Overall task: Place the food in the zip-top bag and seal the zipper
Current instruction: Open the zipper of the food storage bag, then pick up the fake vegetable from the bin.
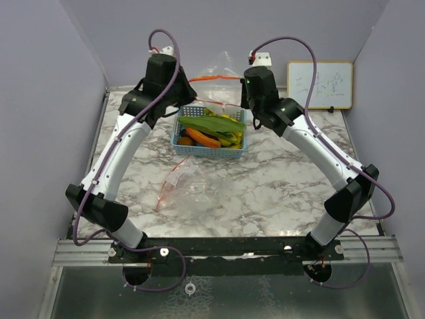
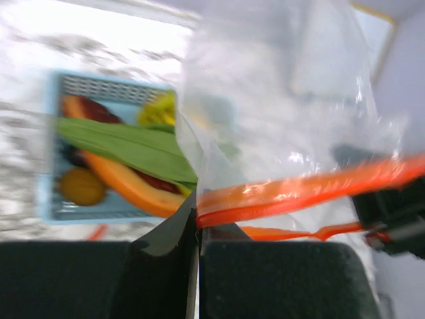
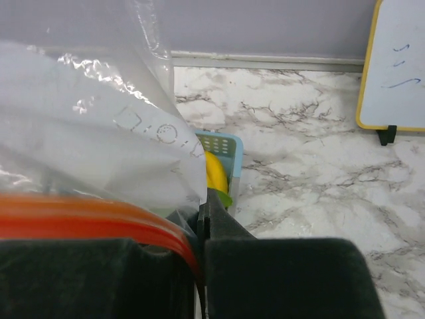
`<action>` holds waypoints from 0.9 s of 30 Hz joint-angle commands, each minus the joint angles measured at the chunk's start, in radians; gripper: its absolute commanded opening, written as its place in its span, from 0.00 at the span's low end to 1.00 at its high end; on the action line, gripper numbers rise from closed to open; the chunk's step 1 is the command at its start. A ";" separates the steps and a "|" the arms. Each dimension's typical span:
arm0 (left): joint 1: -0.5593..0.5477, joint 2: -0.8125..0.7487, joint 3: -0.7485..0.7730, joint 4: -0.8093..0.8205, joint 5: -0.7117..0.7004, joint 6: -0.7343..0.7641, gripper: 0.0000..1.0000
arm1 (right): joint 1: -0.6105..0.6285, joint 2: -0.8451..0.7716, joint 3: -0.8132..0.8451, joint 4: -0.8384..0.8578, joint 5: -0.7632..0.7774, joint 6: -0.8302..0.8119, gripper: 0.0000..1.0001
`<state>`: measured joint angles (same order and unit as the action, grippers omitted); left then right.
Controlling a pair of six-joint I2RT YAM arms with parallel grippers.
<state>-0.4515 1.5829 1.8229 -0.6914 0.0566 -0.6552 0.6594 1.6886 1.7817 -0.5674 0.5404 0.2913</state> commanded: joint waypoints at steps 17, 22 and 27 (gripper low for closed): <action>0.077 -0.183 0.103 -0.274 -0.920 0.419 0.00 | 0.072 0.344 0.186 0.233 -0.891 0.212 0.02; 0.077 -0.148 -0.005 -0.318 -0.862 0.375 0.00 | 0.083 0.381 0.211 0.165 -0.842 0.187 0.31; 0.079 -0.146 -0.176 -0.265 -0.830 0.345 0.00 | 0.081 0.279 0.103 0.177 -0.766 0.077 0.69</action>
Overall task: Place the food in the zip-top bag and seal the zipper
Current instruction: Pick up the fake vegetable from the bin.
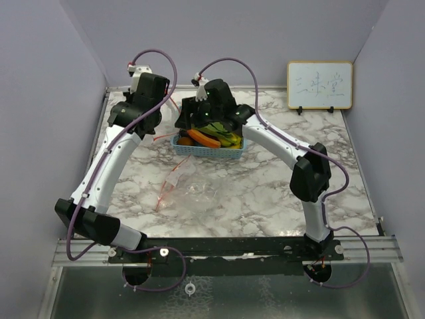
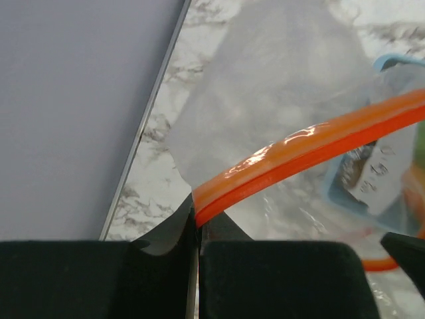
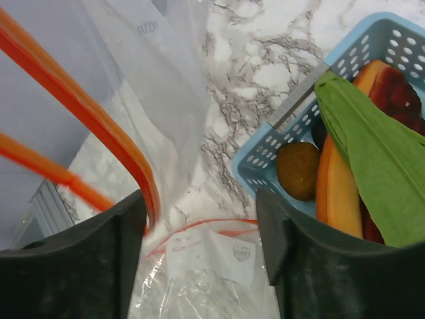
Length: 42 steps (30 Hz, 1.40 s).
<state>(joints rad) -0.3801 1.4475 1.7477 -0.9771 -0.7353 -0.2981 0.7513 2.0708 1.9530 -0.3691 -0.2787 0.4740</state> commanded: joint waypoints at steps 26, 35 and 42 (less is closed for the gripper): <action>0.052 -0.021 -0.190 0.045 -0.095 -0.017 0.00 | -0.035 0.105 0.082 0.046 0.202 -0.692 0.86; 0.052 -0.046 -0.218 0.044 -0.086 -0.034 0.00 | -0.043 0.230 0.140 0.067 0.104 -0.701 0.85; 0.052 -0.050 -0.205 0.042 -0.077 -0.039 0.00 | -0.047 0.312 0.180 0.081 0.046 -0.654 0.78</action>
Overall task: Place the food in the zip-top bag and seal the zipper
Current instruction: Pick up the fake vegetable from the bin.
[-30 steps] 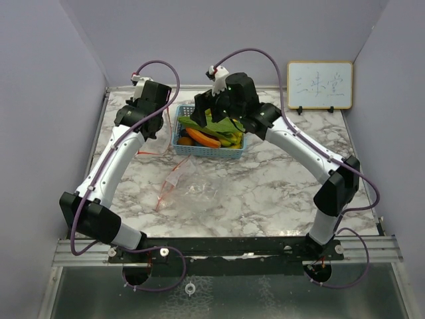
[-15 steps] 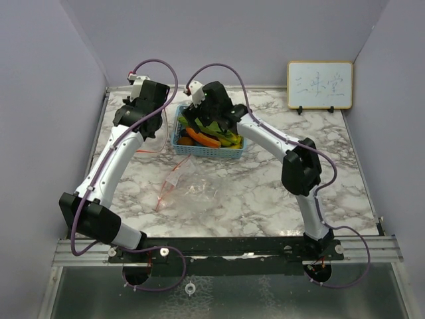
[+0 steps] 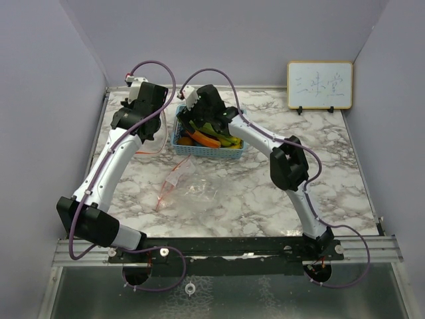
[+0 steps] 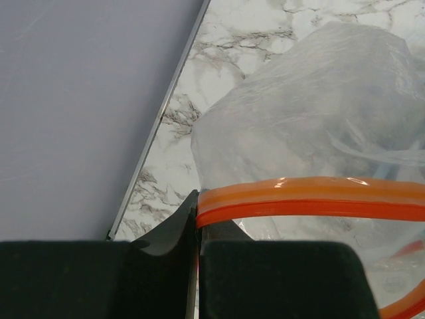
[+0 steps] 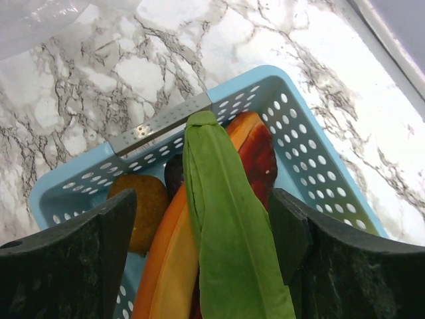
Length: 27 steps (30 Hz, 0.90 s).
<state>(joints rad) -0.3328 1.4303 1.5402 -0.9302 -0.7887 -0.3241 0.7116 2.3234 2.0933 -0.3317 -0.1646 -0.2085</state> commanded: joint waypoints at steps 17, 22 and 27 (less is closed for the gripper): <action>0.005 -0.022 0.023 -0.003 0.004 -0.016 0.00 | -0.015 0.087 0.023 0.036 -0.001 0.043 0.48; 0.006 -0.035 0.013 -0.004 0.013 -0.020 0.00 | -0.014 0.090 0.024 0.030 -0.030 0.051 0.81; 0.005 -0.052 0.015 -0.007 0.024 -0.022 0.00 | -0.012 0.119 0.051 0.016 -0.005 0.082 0.74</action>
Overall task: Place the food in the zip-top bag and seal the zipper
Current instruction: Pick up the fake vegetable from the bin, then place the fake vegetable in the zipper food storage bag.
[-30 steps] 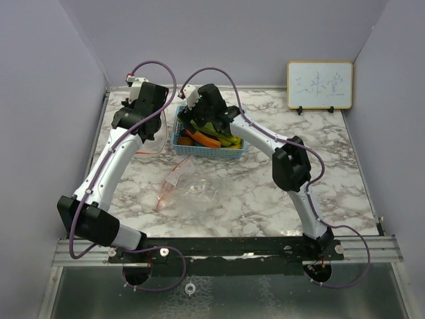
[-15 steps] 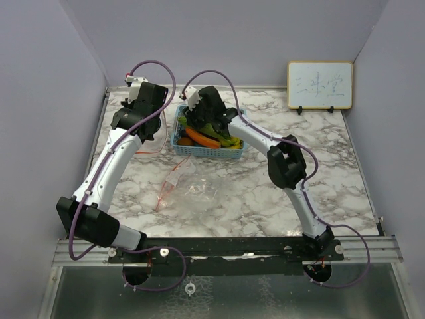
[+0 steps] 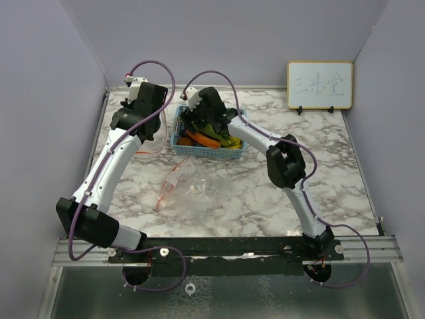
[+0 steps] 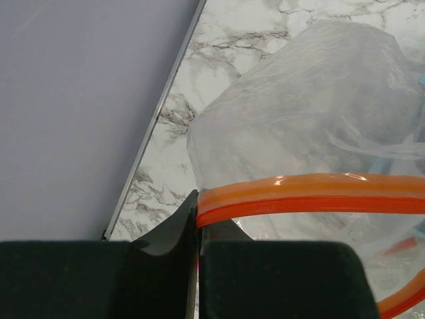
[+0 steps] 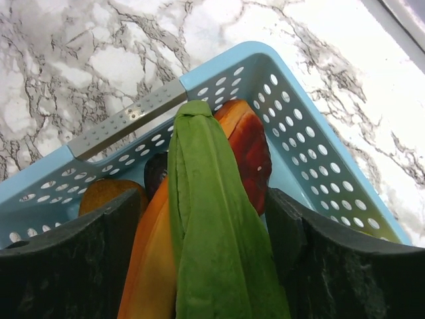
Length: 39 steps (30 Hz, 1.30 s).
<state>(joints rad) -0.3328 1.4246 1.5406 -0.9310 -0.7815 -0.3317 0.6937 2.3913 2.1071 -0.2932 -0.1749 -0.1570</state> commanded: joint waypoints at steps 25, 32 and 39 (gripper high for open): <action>0.005 0.033 0.258 -0.148 0.322 -0.134 0.00 | -0.222 -0.540 -0.326 0.164 -0.286 0.518 0.02; 0.005 0.064 0.242 -0.078 0.592 -0.242 0.00 | -0.373 -0.654 -0.575 0.777 -0.741 1.044 0.02; 0.005 0.149 0.318 -0.031 0.786 -0.311 0.00 | -0.371 -0.566 -0.589 1.567 -0.765 1.712 0.02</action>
<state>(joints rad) -0.3302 1.5459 1.8107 -1.0161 -0.1730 -0.5732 0.3107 1.7885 1.4887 0.6743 -0.8642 1.0691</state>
